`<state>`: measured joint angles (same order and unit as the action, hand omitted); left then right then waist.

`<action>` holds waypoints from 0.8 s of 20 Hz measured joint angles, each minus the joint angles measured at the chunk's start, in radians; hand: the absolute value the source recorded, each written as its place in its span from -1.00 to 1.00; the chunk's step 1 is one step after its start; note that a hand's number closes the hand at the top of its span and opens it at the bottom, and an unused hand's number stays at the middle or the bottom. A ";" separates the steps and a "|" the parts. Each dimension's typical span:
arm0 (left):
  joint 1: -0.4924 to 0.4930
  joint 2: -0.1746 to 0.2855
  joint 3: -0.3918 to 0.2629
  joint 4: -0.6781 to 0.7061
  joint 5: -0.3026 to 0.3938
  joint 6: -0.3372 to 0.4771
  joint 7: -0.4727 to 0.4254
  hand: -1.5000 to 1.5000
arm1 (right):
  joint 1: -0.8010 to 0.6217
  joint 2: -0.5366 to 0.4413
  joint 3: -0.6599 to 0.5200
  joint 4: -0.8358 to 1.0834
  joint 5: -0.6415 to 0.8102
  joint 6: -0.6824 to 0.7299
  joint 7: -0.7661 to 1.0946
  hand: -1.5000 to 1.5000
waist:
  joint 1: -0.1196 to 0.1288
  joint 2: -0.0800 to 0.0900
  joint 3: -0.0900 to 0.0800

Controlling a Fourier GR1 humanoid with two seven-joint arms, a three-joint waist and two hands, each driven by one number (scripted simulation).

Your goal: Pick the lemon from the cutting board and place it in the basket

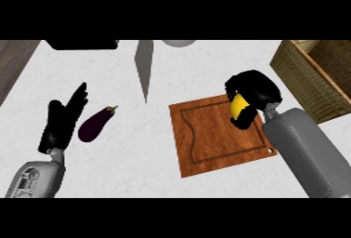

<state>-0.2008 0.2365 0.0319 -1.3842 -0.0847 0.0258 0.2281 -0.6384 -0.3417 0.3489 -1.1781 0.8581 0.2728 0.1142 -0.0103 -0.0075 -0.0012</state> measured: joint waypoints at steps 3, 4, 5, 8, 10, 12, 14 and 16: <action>0.009 -0.002 0.001 -0.010 -0.002 0.003 0.004 0.00 | 0.022 0.042 -0.064 -0.119 -0.079 0.040 0.075 1.00 | -0.008 -0.003 0.000; 0.008 -0.001 0.005 -0.010 0.002 0.002 0.003 0.00 | 0.030 0.055 -0.085 -0.164 -0.105 0.045 0.094 1.00 | -0.011 -0.003 0.001; 0.004 0.002 0.009 -0.011 0.005 -0.002 0.006 0.00 | 0.016 0.067 -0.115 -0.196 -0.135 0.059 0.119 1.00 | -0.011 -0.003 0.001; 0.012 0.001 0.011 -0.012 0.004 0.000 0.008 0.00 | -0.016 0.109 -0.213 -0.311 -0.240 0.092 0.207 1.00 | -0.019 -0.007 0.001; 0.018 0.000 0.008 -0.014 0.001 -0.001 0.005 0.00 | -0.046 0.137 -0.270 -0.386 -0.292 0.100 0.283 1.00 | -0.018 -0.007 0.001; 0.031 0.001 0.008 -0.020 0.003 -0.006 -0.003 0.00 | -0.080 0.134 -0.339 -0.457 -0.352 0.124 0.350 1.00 | -0.016 -0.007 0.001; 0.014 0.015 0.022 -0.006 0.011 -0.018 -0.001 0.00 | -0.136 0.125 -0.393 -0.521 -0.399 0.156 0.437 1.00 | -0.015 -0.005 0.000; 0.005 0.007 0.015 -0.012 0.005 -0.013 0.010 0.00 | -0.198 0.103 -0.447 -0.554 -0.442 0.187 0.513 1.00 | -0.008 -0.003 0.000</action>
<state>-0.1957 0.2432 0.0470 -1.3967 -0.0794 0.0123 0.2382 -0.8367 -0.2389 -0.0976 -1.7326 0.4158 0.4600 0.6274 -0.0187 -0.0104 -0.0008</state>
